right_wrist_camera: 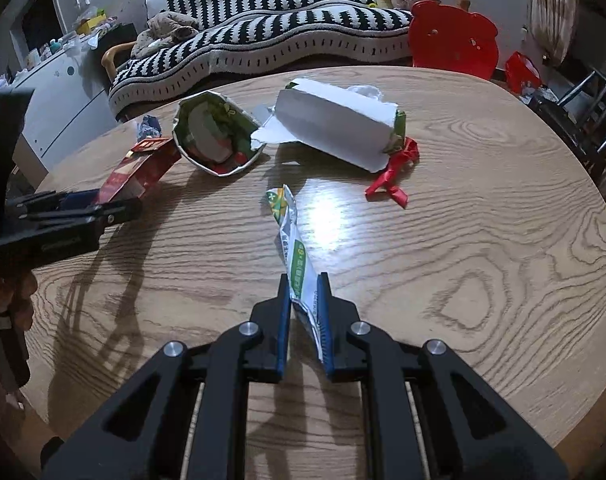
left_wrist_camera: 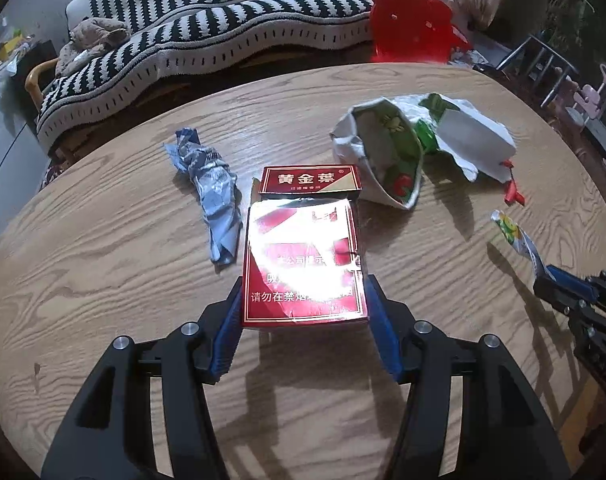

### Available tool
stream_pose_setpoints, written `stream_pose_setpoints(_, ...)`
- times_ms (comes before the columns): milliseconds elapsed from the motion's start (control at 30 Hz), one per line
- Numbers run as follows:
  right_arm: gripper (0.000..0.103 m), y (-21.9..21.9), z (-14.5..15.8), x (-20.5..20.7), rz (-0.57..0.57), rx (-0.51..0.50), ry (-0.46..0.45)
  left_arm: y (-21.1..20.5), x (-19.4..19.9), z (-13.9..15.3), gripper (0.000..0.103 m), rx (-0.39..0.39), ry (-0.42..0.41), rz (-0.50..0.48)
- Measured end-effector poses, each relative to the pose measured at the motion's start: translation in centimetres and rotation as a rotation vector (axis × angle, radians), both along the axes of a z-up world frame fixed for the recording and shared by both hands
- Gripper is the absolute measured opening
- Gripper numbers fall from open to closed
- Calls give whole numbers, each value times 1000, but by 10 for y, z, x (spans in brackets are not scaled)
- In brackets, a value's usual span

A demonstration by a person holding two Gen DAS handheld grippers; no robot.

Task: Collect trash
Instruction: 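Grasp the red cigarette pack with the left tool while the right grasps wrapper strip, then carry the red pack and wrapper strip over the black bin and open both tools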

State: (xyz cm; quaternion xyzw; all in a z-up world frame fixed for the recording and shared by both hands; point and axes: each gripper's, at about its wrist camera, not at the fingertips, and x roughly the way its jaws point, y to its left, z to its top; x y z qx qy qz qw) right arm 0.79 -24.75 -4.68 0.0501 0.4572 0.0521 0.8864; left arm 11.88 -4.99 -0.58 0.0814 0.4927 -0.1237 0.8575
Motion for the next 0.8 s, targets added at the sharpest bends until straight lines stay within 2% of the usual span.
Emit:
stream_pose_setpoints(300,14,2,3,-3,-12,-7,7,6,-29,7,56,17,0,3)
stream_pose_setpoints(433,14,2,17,-12,-20,0,-17,4,-47,17,56,16,-11,-3)
stream_pose_setpoints(633,14,-24,50,-47,-68,31,-76,-19,-86,39,56,4,-40,-49)
stream_pose_setpoints(800,14,-56,73,-91,-122,29,-116,-60,-129,56,56,-24,-57,-125)
